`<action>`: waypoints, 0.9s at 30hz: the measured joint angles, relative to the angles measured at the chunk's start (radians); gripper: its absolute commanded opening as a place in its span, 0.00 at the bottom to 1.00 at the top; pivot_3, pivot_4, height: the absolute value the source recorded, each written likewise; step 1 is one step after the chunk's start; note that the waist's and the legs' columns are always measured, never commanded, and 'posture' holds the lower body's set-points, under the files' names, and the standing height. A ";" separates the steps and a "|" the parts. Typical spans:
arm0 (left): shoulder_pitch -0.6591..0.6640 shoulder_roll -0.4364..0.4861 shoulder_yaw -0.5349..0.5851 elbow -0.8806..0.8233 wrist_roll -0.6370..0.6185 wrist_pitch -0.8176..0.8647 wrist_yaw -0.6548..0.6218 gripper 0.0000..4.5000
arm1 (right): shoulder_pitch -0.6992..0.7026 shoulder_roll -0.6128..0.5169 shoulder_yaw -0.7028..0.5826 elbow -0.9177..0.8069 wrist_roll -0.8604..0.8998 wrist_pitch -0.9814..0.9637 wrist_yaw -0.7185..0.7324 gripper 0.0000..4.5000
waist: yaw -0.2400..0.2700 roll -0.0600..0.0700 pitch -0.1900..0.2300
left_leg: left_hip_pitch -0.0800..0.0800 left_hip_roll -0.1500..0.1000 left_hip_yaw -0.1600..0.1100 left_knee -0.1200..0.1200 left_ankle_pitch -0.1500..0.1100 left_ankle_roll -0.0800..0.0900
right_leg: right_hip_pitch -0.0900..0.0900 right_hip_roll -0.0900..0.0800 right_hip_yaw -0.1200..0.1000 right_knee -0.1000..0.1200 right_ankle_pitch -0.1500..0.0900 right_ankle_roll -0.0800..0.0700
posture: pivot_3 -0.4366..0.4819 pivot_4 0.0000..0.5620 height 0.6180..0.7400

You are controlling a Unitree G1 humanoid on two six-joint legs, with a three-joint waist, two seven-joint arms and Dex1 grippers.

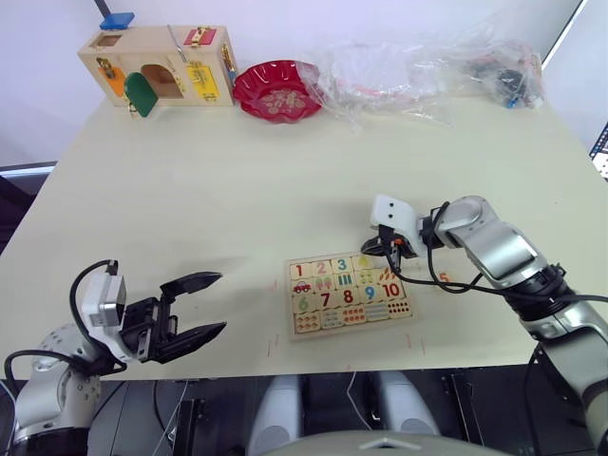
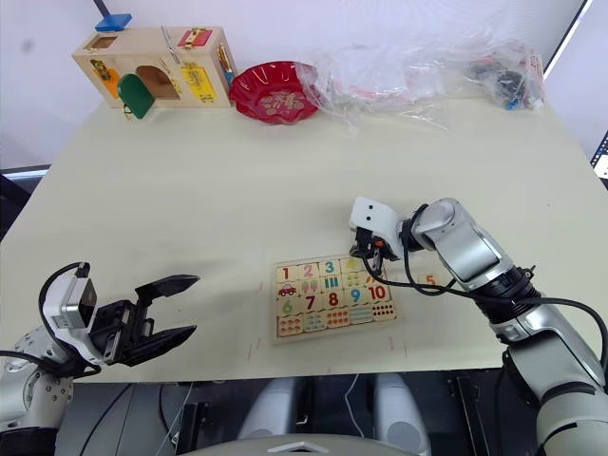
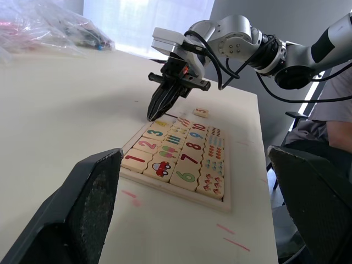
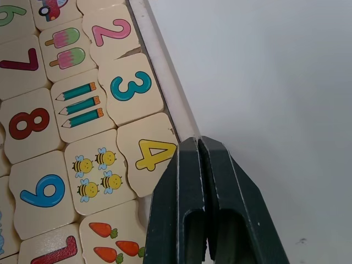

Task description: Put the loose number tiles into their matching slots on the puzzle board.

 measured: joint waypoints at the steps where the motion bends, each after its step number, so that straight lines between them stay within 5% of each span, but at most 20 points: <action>1: 0.000 0.000 0.000 0.000 0.000 0.000 0.000 1.00 | 0.000 0.000 0.000 0.000 -0.001 0.000 0.002 0.01 | 0.000 0.000 0.000 | 0.000 0.000 0.000 0.000 0.000 0.000 | 0.000 0.000 0.000 0.000 0.000 0.000 | 0.48 0.27 1.00; 16: 0.003 0.000 0.001 0.000 0.000 -0.001 0.000 1.00 | 0.023 -0.004 -0.032 -0.015 0.008 -0.010 0.003 0.01 | 0.001 0.000 0.000 | 0.000 0.000 0.000 0.000 0.000 0.000 | 0.000 0.000 0.000 0.000 0.000 0.000 | 0.48 0.27 1.00; 19: 0.018 -0.003 0.005 -0.005 0.000 -0.001 0.006 1.00 | 0.142 0.023 -0.247 -0.138 0.160 -0.052 0.000 0.01 | 0.006 0.000 0.000 | -0.001 0.000 -0.001 -0.001 0.000 0.000 | 0.001 0.000 -0.001 -0.001 0.000 0.000 | 0.48 0.27 1.00; 26: 0.051 -0.018 0.005 -0.030 0.008 -0.002 0.039 1.00 | 0.435 0.009 -0.508 -0.292 0.352 -0.150 -0.004 0.01 | 0.013 0.000 0.000 | 0.001 0.000 -0.001 0.000 0.000 0.000 | 0.003 -0.001 -0.001 -0.001 0.000 0.000 | 0.48 0.27 1.00; 27: 0.057 -0.022 0.005 -0.034 0.011 -0.002 0.045 1.00 | 0.490 -0.008 -0.550 -0.316 0.381 -0.143 -0.006 0.13 | 0.014 0.000 0.000 | 0.002 0.000 -0.002 0.000 0.000 0.000 | 0.004 0.000 -0.002 -0.001 0.000 0.000 | 0.48 0.27 1.00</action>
